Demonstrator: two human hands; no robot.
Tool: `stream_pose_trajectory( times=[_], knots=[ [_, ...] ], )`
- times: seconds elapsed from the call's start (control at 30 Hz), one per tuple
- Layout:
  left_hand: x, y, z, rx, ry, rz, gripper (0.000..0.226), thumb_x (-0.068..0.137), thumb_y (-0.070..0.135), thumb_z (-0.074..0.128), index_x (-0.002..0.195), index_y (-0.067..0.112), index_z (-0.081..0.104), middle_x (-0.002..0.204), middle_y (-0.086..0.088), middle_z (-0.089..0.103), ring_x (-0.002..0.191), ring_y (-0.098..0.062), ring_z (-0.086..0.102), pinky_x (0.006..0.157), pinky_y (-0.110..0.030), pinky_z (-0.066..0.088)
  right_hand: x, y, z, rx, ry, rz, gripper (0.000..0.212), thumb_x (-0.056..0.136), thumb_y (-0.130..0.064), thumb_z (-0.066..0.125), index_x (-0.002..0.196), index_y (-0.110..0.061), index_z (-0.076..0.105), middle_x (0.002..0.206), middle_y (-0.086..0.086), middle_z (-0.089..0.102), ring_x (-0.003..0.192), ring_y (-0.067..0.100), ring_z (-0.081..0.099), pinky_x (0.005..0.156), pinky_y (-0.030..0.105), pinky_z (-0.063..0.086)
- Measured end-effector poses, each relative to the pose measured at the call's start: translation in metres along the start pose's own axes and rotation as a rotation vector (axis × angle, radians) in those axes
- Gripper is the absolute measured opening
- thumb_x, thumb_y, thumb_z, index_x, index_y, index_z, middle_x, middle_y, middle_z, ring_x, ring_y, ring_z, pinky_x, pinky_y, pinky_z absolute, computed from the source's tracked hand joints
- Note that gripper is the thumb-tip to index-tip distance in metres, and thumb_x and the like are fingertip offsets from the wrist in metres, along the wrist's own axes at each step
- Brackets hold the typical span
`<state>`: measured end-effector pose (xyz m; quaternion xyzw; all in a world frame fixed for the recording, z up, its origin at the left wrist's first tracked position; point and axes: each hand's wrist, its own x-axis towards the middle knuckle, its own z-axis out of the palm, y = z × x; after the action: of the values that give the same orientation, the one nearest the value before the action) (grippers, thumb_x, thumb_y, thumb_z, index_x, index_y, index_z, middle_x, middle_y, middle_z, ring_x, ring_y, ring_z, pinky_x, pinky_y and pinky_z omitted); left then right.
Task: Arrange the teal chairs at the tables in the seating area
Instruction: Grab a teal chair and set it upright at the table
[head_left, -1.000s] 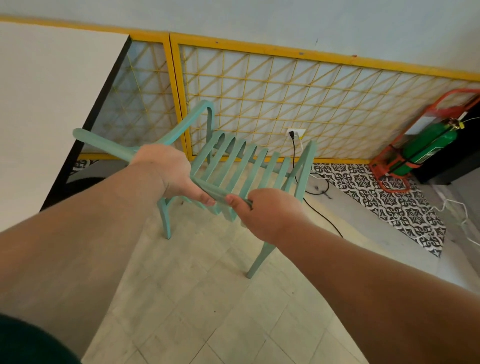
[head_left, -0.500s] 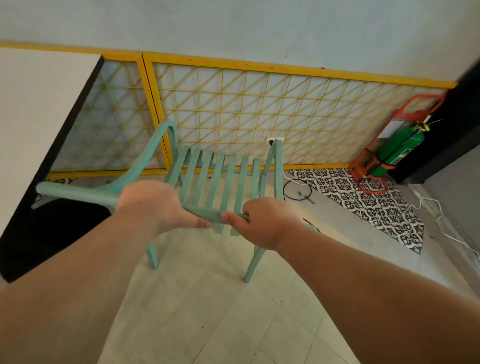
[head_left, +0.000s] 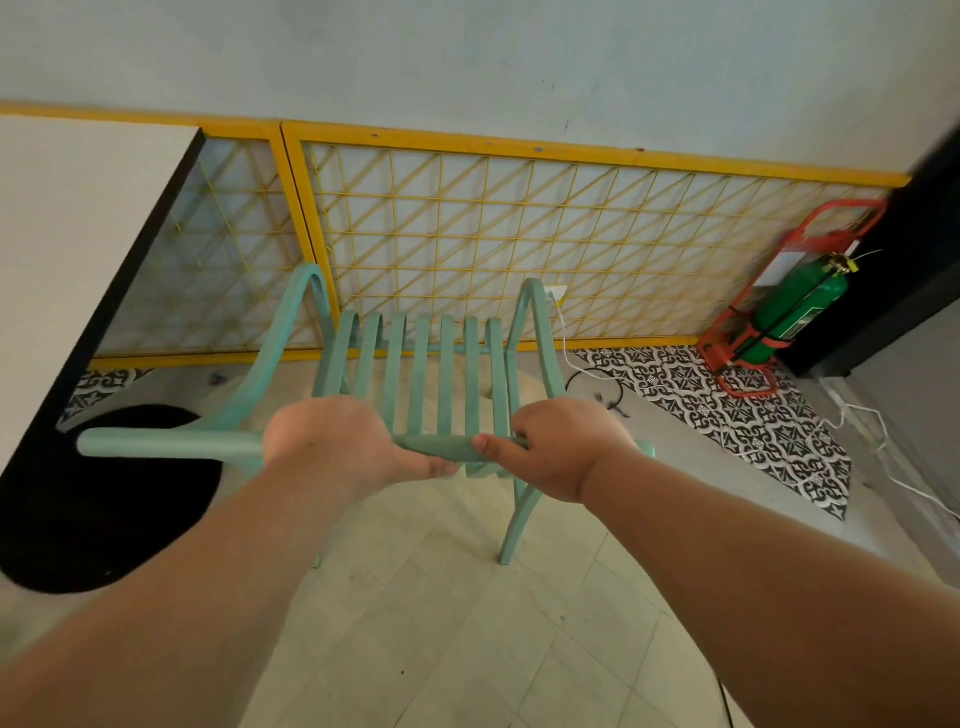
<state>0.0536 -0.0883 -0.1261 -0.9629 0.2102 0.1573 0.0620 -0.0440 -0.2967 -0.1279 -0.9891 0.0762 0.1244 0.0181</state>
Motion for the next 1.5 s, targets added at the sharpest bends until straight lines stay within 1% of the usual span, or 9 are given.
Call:
stream_pose_trajectory(
  times=[0.17, 0.3, 0.43, 0.63, 0.8, 0.93, 1.1, 1.3, 1.5],
  knots=[
    [0.012, -0.042, -0.007, -0.181, -0.138, 0.202, 0.076, 0.053, 0.103, 0.051, 0.077, 0.032, 0.061, 0.081, 0.014, 0.062, 0.082, -0.010, 0.061, 0.070, -0.032, 0.050, 0.002, 0.003, 0.003, 0.010, 0.002, -0.027, 0.082, 0.086, -0.088, 0.018, 0.071, -0.019, 0.058, 0.066, -0.002, 0.058, 0.062, 0.017, 0.058, 0.056, 0.036, 0.051],
    [0.028, -0.134, -0.014, -0.027, -0.239, 0.139, 0.112, 0.023, 0.115, 0.028, 0.079, 0.028, 0.072, 0.079, 0.008, 0.070, 0.077, -0.012, 0.066, 0.078, -0.036, 0.056, 0.006, 0.006, 0.007, 0.025, 0.004, -0.022, 0.083, 0.083, -0.091, 0.016, 0.070, -0.021, 0.058, 0.068, -0.001, 0.060, 0.063, 0.017, 0.059, 0.062, 0.041, 0.057],
    [0.034, -0.161, -0.007, -0.062, -0.236, 0.133, 0.109, 0.023, 0.115, 0.029, 0.066, 0.024, 0.072, 0.065, 0.006, 0.068, 0.066, -0.013, 0.067, 0.064, -0.032, 0.050, 0.009, 0.009, 0.007, 0.048, -0.005, -0.031, 0.087, 0.074, -0.094, 0.008, 0.070, -0.021, 0.056, 0.068, -0.002, 0.060, 0.064, 0.017, 0.059, 0.062, 0.040, 0.057],
    [0.036, -0.159, -0.003, -0.083, -0.197, 0.072, 0.113, 0.020, 0.114, 0.034, 0.071, 0.022, 0.076, 0.067, 0.002, 0.071, 0.073, -0.018, 0.071, 0.065, -0.034, 0.051, 0.016, 0.008, 0.000, 0.139, -0.123, -0.042, 0.094, 0.061, -0.096, 0.001, 0.074, -0.022, 0.058, 0.072, -0.003, 0.060, 0.070, 0.015, 0.058, 0.061, 0.034, 0.047],
    [0.037, -0.160, -0.002, -0.109, -0.195, 0.075, 0.111, 0.022, 0.114, 0.038, 0.070, 0.021, 0.076, 0.062, 0.004, 0.063, 0.073, -0.020, 0.072, 0.067, -0.035, 0.052, 0.025, -0.029, -0.008, 0.112, -0.271, 0.064, 0.092, 0.083, -0.088, 0.003, 0.093, -0.025, 0.069, 0.086, -0.001, 0.067, 0.082, 0.015, 0.063, 0.078, 0.037, 0.053],
    [0.037, -0.162, -0.001, -0.123, -0.201, 0.071, 0.112, 0.025, 0.113, 0.042, 0.071, 0.017, 0.076, 0.059, 0.004, 0.058, 0.071, -0.023, 0.071, 0.062, -0.035, 0.046, 0.048, -0.087, 0.003, 0.053, -0.167, 0.046, 0.077, 0.093, -0.073, 0.007, 0.096, -0.025, 0.068, 0.078, 0.001, 0.063, 0.070, 0.020, 0.061, 0.057, 0.034, 0.046],
    [0.040, -0.162, -0.005, -0.120, -0.211, 0.071, 0.117, 0.025, 0.114, 0.041, 0.073, 0.014, 0.077, 0.059, 0.003, 0.056, 0.074, -0.026, 0.072, 0.065, -0.036, 0.048, 0.059, -0.088, 0.008, 0.003, -0.150, 0.009, 0.087, 0.074, -0.069, -0.005, 0.109, -0.031, 0.064, 0.077, 0.002, 0.061, 0.064, 0.022, 0.059, 0.049, 0.033, 0.038],
    [0.034, -0.157, -0.007, -0.073, -0.207, 0.042, 0.111, 0.023, 0.114, 0.035, 0.069, 0.021, 0.076, 0.064, 0.003, 0.067, 0.070, -0.019, 0.069, 0.072, -0.038, 0.057, 0.057, -0.084, 0.008, 0.060, -0.097, 0.086, 0.076, 0.091, -0.074, 0.013, 0.075, -0.020, 0.065, 0.070, 0.001, 0.062, 0.063, 0.021, 0.061, 0.054, 0.033, 0.047],
    [0.027, -0.148, -0.008, -0.044, -0.227, 0.021, 0.106, 0.033, 0.112, 0.031, 0.075, 0.024, 0.074, 0.076, 0.003, 0.071, 0.074, -0.016, 0.068, 0.074, -0.037, 0.057, 0.060, -0.077, 0.009, 0.093, -0.092, 0.093, 0.082, 0.089, -0.078, 0.014, 0.073, -0.019, 0.069, 0.067, -0.001, 0.062, 0.068, 0.022, 0.068, 0.064, 0.038, 0.060]
  ],
)
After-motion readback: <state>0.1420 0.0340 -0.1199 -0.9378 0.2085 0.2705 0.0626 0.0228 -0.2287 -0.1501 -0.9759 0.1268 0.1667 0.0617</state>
